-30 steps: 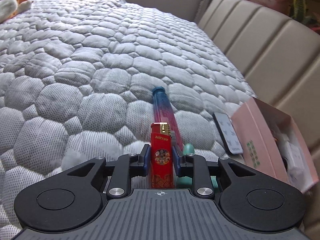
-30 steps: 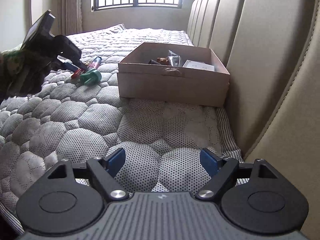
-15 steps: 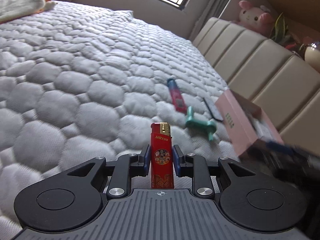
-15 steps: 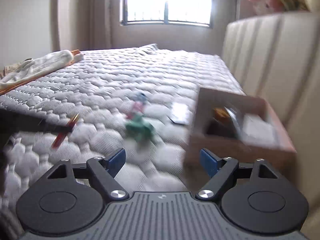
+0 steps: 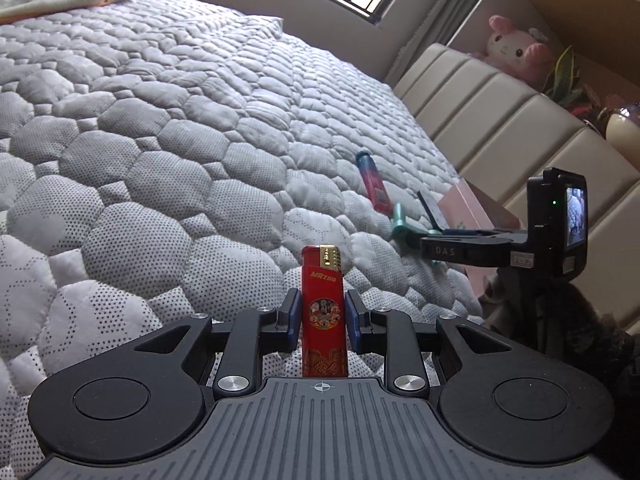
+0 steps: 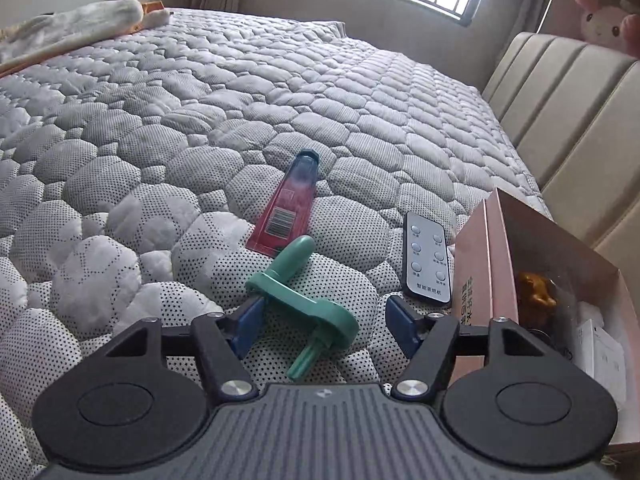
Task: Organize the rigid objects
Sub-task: 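Grasp the green plastic part with the right tool while the left tool holds the lighter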
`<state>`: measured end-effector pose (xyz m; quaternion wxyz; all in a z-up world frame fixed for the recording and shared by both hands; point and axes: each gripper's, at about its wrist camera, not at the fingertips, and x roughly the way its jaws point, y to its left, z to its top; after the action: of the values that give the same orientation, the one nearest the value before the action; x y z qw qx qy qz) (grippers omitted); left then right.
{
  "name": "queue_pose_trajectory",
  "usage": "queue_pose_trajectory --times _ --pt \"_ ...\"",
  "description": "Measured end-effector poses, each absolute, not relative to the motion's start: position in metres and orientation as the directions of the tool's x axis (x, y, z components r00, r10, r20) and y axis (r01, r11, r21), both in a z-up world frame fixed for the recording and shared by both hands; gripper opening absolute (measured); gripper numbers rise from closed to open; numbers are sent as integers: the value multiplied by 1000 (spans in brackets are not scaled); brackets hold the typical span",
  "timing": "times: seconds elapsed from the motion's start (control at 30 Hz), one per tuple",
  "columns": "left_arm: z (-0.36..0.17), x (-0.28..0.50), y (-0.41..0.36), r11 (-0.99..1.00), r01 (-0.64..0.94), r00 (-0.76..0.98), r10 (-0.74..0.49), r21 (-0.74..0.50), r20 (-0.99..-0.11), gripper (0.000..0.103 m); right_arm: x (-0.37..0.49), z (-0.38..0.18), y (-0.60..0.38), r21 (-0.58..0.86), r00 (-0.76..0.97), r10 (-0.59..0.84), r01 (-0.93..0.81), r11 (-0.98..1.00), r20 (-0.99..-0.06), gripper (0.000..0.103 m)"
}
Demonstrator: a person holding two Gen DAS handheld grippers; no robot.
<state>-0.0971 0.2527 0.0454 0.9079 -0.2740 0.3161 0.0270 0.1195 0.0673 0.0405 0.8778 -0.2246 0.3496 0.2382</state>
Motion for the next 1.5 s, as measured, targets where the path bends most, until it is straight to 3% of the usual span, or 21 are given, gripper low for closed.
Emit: queue_pose_trajectory --times 0.07,0.1,0.43,0.67,0.73,0.77,0.8,1.07,1.13,1.27,1.5 --pt "47 -97 249 850 -214 800 -131 -482 -586 26 120 42 64 -214 627 259 -576 789 -735 32" --pt "47 -96 247 851 -210 799 -134 -481 -586 26 118 44 61 -198 613 264 -580 790 -744 28" --pt "56 -89 208 870 -146 785 -189 -472 -590 26 34 75 -1 -116 540 390 -681 723 -745 28" --pt "58 -83 167 874 -82 760 -256 -479 -597 26 -5 62 -59 -117 508 378 -701 704 -774 29" --pt "57 -83 157 876 -65 751 -272 -478 -601 26 -14 56 -73 -145 521 351 -693 707 -778 44" --pt "56 -83 153 877 -58 746 -280 -478 -604 26 -19 55 -80 -166 537 339 -685 709 -772 58" --pt "55 -82 149 878 -53 741 -286 -477 -608 26 -25 54 -89 -188 561 330 -674 715 -759 66" --pt "52 -80 136 892 -63 730 -265 -447 -630 26 -45 56 -126 -346 745 189 -499 795 -640 67" --pt "52 -81 137 893 -70 730 -257 -444 -633 26 -45 63 -129 -280 730 233 -507 815 -643 68" --pt "48 -84 141 889 -92 727 -247 -448 -640 26 -49 72 -120 -147 703 336 -530 835 -627 87" --pt "43 -88 144 886 -109 721 -241 -450 -649 26 -40 52 -78 -71 670 347 -513 856 -657 87"
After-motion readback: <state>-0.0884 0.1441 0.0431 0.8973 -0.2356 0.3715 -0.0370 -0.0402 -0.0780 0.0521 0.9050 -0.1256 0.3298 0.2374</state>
